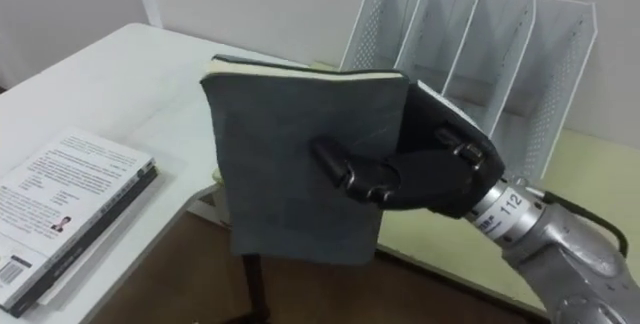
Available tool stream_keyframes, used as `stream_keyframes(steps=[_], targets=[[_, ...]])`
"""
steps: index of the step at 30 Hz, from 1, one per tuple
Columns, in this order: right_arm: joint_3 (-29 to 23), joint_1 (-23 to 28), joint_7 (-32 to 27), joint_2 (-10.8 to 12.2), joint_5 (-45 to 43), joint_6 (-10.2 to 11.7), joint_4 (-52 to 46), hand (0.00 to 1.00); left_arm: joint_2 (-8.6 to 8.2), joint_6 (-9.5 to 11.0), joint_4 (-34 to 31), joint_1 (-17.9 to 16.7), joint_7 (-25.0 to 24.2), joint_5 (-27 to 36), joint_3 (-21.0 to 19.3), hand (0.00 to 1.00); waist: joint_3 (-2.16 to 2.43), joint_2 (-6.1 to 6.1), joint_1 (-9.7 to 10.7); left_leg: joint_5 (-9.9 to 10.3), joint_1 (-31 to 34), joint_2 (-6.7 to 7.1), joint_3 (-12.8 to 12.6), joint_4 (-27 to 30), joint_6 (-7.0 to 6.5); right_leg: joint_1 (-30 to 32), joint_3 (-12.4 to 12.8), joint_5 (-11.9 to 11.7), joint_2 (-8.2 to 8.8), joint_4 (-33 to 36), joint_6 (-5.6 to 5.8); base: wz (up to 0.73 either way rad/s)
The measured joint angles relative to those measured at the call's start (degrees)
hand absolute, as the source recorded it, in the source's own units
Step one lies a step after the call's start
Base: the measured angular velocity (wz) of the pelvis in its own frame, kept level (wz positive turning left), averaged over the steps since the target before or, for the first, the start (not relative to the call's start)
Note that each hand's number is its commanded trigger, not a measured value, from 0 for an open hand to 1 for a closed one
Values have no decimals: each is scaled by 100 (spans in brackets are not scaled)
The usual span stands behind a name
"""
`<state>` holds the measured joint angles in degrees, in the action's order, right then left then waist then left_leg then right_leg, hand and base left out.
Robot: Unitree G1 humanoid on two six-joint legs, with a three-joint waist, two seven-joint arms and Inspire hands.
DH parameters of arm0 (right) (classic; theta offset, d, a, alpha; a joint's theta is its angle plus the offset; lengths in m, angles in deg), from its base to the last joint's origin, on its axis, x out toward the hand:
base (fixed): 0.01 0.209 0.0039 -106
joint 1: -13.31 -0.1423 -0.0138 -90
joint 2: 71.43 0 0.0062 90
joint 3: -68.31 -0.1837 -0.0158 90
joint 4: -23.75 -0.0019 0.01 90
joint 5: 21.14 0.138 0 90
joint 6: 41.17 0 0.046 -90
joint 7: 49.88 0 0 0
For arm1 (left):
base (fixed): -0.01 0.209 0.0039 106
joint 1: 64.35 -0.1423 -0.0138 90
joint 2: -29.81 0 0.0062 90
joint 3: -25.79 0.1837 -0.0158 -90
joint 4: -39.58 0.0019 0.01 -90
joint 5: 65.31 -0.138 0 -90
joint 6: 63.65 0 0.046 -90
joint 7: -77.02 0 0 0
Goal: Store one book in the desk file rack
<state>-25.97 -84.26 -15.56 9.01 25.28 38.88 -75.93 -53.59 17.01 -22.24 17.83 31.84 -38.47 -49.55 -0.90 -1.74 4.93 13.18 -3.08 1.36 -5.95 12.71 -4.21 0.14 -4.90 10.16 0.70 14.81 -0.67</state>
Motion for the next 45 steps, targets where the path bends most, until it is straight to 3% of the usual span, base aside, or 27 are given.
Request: stream_keyframes(steps=[6,10,12,18,22,27,30,36,45], targets=[[-177,-75,-1298,254,-759,151,-111,100,-398,112,990,-4,705,-314,-85,0,21,3,-68,0,-53,-10,-20,-62,0,-43,14,-4,-35,-54,1,-1],[-172,-78,-2066,373,-1332,227,-187,100,-588,211,1271,-44,1097,-410,-98,0,54,63,-190,-2,-72,-26,-105,-121,4,-35,29,-21,-52,-120,-2,-9],[-174,-79,-2616,514,-1545,256,-189,100,-739,383,1591,-50,1289,-386,-157,0,66,81,-245,-2,-120,-42,-169,-121,5,-85,11,-21,-55,-130,-3,-7],[-273,-174,-3796,588,-1805,284,-190,100,-1046,548,2119,-183,1516,-382,-384,0,71,81,-241,-7,-147,-51,-157,-135,14,-127,-4,-30,-64,-185,-18,0],[-458,-472,-4499,619,-2141,318,-183,100,-1079,687,2549,-168,1568,-390,-605,0,70,85,-277,-11,-153,-52,-161,-134,21,-125,5,-31,-76,-164,-20,-2],[-502,-979,-5802,621,-3447,529,-136,100,-1082,802,2757,-163,1769,-388,-658,0,66,60,-376,-8,-133,-57,-148,-141,28,-135,-30,-52,-83,-215,-23,2],[-502,-1228,-6357,621,-3759,689,-115,100,-1102,905,2995,-160,1888,-389,-658,0,72,48,-411,-8,-118,-57,-146,-142,27,-129,-39,-52,-84,-218,-23,1],[-577,-1812,-7078,620,-3831,804,371,100,-1129,913,3276,-57,1999,-388,-661,0,75,41,-473,-8,-66,-57,-131,-140,27,-114,-69,-52,-84,-219,-23,3],[-616,-2040,-7785,619,-4124,802,526,100,-1140,825,3502,-69,2216,-402,-681,0,111,11,-538,-22,21,-52,10,-108,46,-34,-171,-53,-83,-211,-25,3]])
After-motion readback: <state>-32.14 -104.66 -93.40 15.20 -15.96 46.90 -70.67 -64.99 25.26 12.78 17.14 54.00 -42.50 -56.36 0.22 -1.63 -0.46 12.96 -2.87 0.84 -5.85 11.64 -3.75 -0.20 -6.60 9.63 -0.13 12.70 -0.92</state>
